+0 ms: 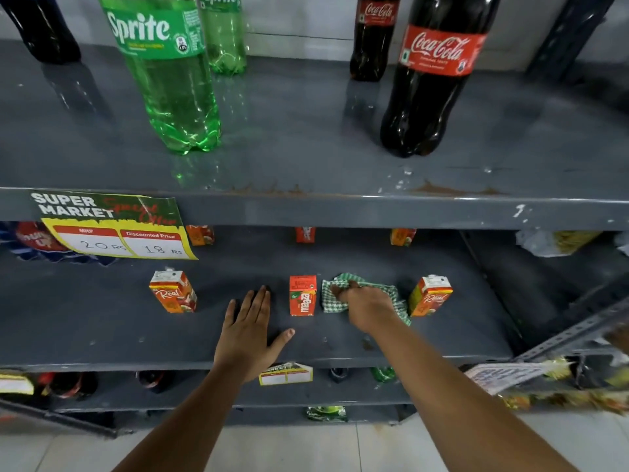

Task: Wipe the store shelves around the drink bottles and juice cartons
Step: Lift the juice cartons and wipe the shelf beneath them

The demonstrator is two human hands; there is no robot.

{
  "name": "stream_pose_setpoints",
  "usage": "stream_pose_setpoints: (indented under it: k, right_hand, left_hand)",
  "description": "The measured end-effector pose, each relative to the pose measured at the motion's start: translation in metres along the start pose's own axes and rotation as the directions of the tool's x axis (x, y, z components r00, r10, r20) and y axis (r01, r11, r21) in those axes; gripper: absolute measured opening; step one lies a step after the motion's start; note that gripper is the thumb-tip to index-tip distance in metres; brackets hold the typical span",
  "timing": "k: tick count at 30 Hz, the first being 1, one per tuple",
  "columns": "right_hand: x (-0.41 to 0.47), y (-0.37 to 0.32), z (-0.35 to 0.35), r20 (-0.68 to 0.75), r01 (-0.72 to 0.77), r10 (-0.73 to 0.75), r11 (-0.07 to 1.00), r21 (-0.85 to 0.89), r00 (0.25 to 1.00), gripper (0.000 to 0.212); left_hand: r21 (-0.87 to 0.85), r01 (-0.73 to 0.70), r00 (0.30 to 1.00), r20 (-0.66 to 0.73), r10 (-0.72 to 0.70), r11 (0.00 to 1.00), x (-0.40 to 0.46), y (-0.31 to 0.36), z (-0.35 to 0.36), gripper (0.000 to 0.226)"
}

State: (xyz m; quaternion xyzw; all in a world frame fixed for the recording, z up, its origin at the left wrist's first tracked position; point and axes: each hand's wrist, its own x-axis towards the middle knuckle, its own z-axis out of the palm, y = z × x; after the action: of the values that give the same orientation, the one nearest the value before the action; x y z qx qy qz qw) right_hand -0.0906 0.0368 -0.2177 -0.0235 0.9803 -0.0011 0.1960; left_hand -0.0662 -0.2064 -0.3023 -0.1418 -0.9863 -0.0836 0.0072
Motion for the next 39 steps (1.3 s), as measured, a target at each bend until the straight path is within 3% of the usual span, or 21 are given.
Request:
stream_pose_setpoints:
  k: [6, 11, 17, 19, 23, 27, 30, 33, 39]
  right_hand:
    - [-0.031, -0.012, 0.015, 0.058, -0.013, 0.013, 1.000, -0.008, 0.998, 0.086]
    - [-0.068, -0.011, 0.023, 0.091, 0.007, -0.014, 0.997, 0.075, 0.996, 0.085]
    - [-0.100, 0.001, 0.035, 0.035, 0.046, -0.057, 0.965, 0.257, 0.998, 0.082]
    - [-0.106, 0.004, 0.036, 0.030, 0.075, -0.086, 0.960, 0.268, 0.996, 0.081]
    - [-0.112, 0.016, 0.034, 0.080, 0.057, -0.085, 0.953, 0.299, 0.993, 0.083]
    - [-0.108, 0.034, 0.011, -0.040, 0.005, 0.008, 0.949, 0.315, 0.999, 0.075]
    - [-0.097, 0.033, 0.010, -0.182, -0.024, 0.056, 0.984, 0.174, 0.982, 0.074]
    - [-0.090, 0.035, 0.030, -0.125, -0.064, 0.068, 0.997, 0.037, 0.990, 0.074]
    - [-0.099, 0.054, 0.029, 0.068, -0.093, 0.085, 0.987, 0.130, 0.994, 0.041]
  left_hand:
    - [-0.019, -0.022, 1.000, 0.018, 0.022, 1.000, -0.001, -0.002, 0.000, 0.103]
    - [-0.291, -0.136, 0.990, -0.085, 0.116, 0.947, -0.012, -0.006, 0.000, 0.096]
    - [-0.683, -0.121, 0.973, -0.225, -0.050, 0.720, -0.037, 0.006, -0.001, 0.049]
    - [-0.787, -0.057, 0.977, -0.171, -0.129, 0.614, -0.042, 0.011, 0.001, 0.031]
    - [-0.867, 0.012, 0.989, -0.064, -0.135, 0.497, -0.054, 0.032, -0.002, 0.030]
    - [-0.861, -0.030, 0.996, -0.070, -0.061, 0.508, -0.059, 0.057, -0.001, 0.031]
    - [-0.815, -0.085, 0.994, -0.107, -0.006, 0.573, -0.055, 0.077, 0.001, 0.046]
    - [-0.765, -0.126, 0.991, -0.127, 0.044, 0.632, -0.042, 0.098, 0.007, 0.051]
    - [-0.604, -0.175, 0.984, -0.091, 0.151, 0.777, -0.003, 0.126, 0.011, 0.048]
